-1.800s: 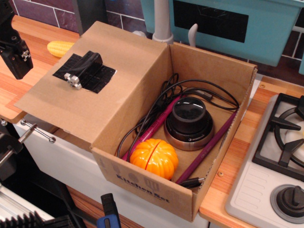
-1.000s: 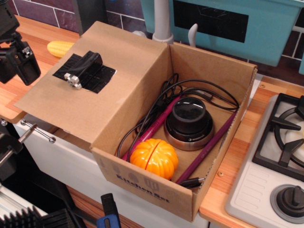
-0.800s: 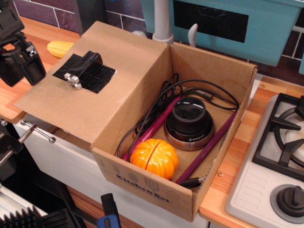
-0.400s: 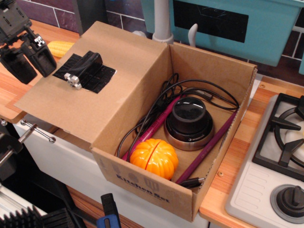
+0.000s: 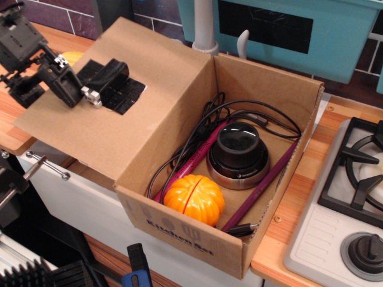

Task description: Close brown1fbox flap

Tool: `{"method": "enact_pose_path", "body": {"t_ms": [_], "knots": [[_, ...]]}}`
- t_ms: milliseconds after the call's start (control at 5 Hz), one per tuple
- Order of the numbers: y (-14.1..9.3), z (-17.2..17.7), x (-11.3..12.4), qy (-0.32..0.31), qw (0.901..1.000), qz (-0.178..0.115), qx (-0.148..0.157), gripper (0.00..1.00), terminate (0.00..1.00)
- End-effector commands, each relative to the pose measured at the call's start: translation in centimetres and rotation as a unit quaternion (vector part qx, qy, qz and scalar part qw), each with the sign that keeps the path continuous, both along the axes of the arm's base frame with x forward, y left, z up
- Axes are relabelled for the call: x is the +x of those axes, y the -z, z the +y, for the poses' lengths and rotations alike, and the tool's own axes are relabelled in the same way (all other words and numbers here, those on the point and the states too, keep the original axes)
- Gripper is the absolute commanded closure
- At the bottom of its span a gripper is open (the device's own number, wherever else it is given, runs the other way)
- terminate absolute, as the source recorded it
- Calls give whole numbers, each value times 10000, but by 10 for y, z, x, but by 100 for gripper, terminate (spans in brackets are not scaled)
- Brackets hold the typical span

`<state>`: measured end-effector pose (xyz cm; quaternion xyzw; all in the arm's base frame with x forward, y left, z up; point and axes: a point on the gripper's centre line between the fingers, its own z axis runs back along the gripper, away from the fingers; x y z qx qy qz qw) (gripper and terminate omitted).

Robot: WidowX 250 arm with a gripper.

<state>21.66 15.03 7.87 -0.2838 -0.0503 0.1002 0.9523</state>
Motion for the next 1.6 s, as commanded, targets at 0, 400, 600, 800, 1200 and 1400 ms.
{"method": "enact_pose_path", "body": {"t_ms": [0,400,600,800,1200,1400], "knots": [[-36,-14,0,-80,9994,-112,321,0,0],[-57,-50,-12,-194,9949,-281,949,0,0],[-65,-74,-20,-250,9892,-391,1393,0,0],[-75,-97,-19,-294,9843,-414,1690,0,0],[-87,-133,-14,-267,9752,-577,2122,0,0],[-92,-152,-5,-476,9760,-534,2057,0,0]]}}
